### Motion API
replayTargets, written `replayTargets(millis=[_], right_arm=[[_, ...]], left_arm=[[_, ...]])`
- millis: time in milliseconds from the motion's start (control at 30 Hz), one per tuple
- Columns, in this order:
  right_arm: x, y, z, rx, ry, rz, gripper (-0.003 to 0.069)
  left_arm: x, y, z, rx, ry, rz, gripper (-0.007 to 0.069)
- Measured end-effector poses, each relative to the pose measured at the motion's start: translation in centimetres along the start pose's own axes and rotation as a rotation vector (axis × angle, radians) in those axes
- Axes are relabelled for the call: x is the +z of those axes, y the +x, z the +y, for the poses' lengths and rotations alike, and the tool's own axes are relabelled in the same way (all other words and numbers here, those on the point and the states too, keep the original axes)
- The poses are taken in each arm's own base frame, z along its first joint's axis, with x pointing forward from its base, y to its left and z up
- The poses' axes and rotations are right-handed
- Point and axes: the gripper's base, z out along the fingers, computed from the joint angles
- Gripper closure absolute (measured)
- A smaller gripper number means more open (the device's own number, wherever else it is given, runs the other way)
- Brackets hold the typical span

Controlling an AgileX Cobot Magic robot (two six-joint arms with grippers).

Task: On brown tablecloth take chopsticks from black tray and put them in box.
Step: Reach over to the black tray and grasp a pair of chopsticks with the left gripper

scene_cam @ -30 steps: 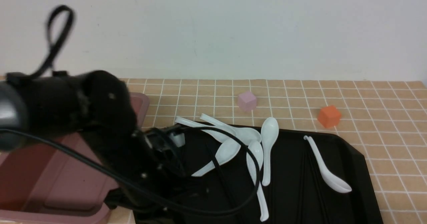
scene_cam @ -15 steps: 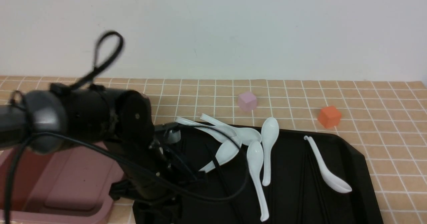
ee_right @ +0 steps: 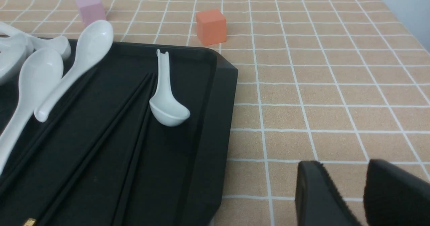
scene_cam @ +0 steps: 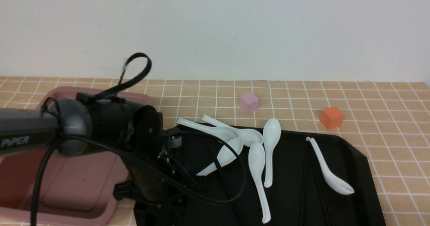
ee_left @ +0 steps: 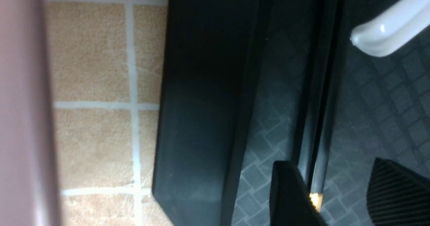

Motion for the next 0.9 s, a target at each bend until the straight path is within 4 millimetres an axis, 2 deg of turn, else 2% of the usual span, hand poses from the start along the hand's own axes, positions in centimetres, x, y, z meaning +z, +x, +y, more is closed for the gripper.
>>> replayTargets(millis=[133, 267, 567, 700, 900], right_arm=[[0.0, 0.0, 0.0, 0.000, 0.000, 0.000, 0.0419], [0.0, 0.0, 0.0, 0.000, 0.000, 0.000, 0.0419], [0.0, 0.0, 0.0, 0.000, 0.000, 0.000, 0.0419], [0.0, 0.0, 0.0, 0.000, 0.000, 0.000, 0.0419], [0.0, 0.0, 0.0, 0.000, 0.000, 0.000, 0.0419]], left_arm=[[1.0, 0.5, -1.0, 0.037, -0.003, 0.007, 0.0288], [1.2, 1.0, -1.8, 0.071, -0.014, -0.013, 0.0295], [1.6, 1.0, -1.8, 0.084, -0.045, -0.031, 0.0320], [1.6, 0.9, -1.8, 0.098, -0.051, -0.041, 0.0358], [1.7, 0.8, -1.8, 0.105, -0.054, -0.050, 0.0483]])
